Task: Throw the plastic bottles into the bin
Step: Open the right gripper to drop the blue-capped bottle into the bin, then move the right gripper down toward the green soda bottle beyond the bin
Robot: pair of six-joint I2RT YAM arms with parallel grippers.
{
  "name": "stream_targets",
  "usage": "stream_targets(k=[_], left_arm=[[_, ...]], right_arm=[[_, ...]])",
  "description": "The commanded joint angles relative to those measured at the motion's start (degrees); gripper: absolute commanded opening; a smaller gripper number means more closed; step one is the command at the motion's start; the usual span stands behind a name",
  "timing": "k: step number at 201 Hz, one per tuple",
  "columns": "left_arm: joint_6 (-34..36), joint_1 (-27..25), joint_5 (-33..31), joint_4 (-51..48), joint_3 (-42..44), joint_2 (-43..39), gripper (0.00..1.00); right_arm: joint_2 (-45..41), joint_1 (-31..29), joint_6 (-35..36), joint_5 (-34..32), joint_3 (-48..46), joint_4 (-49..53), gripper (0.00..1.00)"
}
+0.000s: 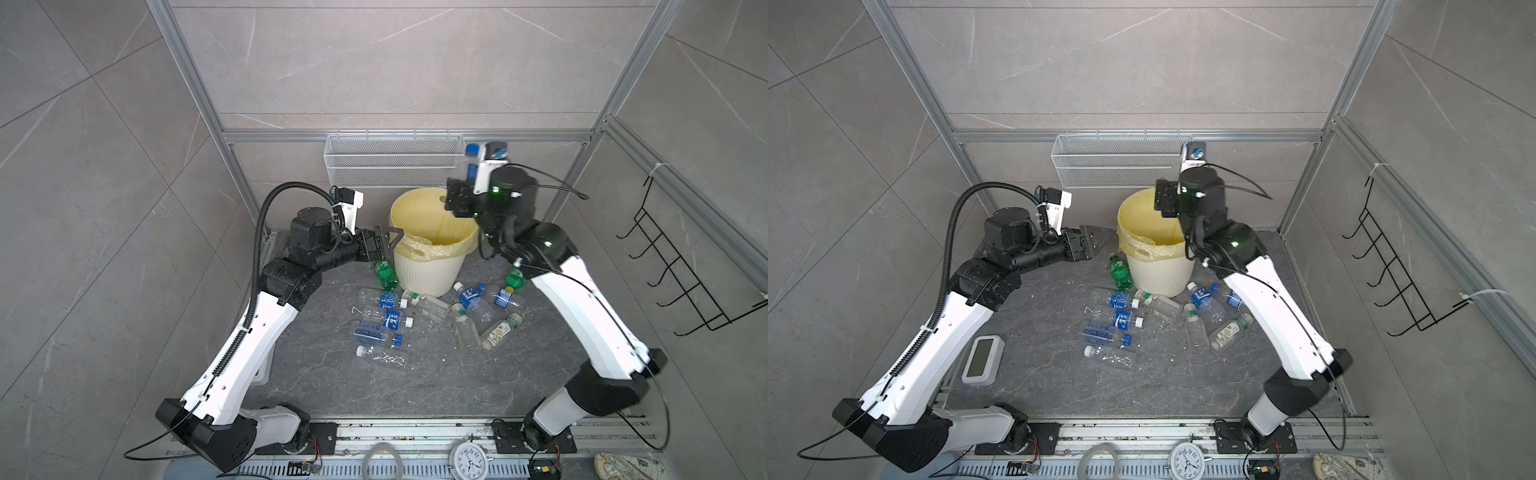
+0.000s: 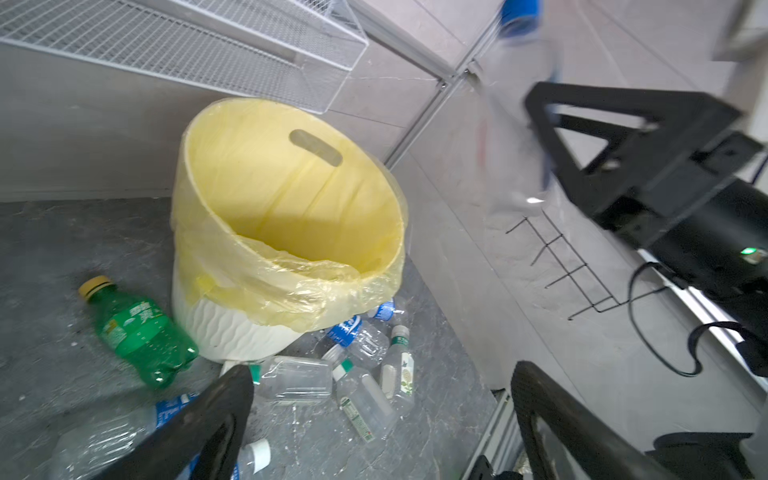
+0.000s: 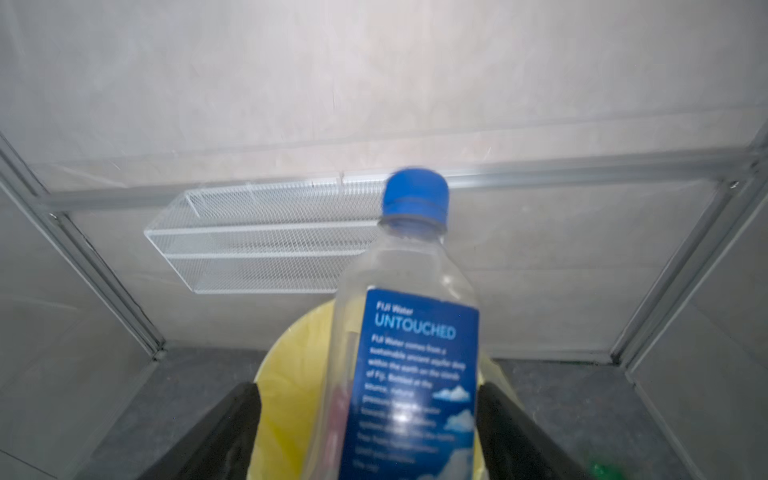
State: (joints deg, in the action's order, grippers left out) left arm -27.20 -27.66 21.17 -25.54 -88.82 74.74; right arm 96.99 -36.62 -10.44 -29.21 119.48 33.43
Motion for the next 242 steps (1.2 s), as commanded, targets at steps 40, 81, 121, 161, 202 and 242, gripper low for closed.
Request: stream_targets(k=[40,81,121,161,202,242], left_arm=[[5.7,-0.2,-7.1,-1.6,1.4,-0.9,1.00],[6.9,-0.7,-5.3,-2.0,0.3,2.3,1.00],[11.1,-3.8,-4.8,-2.4,0.2,3.4,1.00],[13.5,-5.8,-3.4,3.1,7.7,0.1,1.00],[12.4,-7.4,-2.2,6.4,11.7,-1.1,1.00],[13.8,-9.3,-3.5,5.9,12.1,-1.8,1.00]], right_arm=[[-4.9,-0.2,-2.8,1.8,-3.1,2.7,0.99],[-11.7,0.1,-3.2,-0.3,-11.5,1.7,0.99],[-20.2,4.4,-5.8,-1.8,-22.2,3.2,0.99],[-24.8,11.4,-9.1,0.1,-31.7,5.5,0.99],[-26.4,19.8,-14.0,6.5,-41.4,4.7,0.99],[-24.5,27.4,-15.7,11.6,-45.2,4.1,0.99]])
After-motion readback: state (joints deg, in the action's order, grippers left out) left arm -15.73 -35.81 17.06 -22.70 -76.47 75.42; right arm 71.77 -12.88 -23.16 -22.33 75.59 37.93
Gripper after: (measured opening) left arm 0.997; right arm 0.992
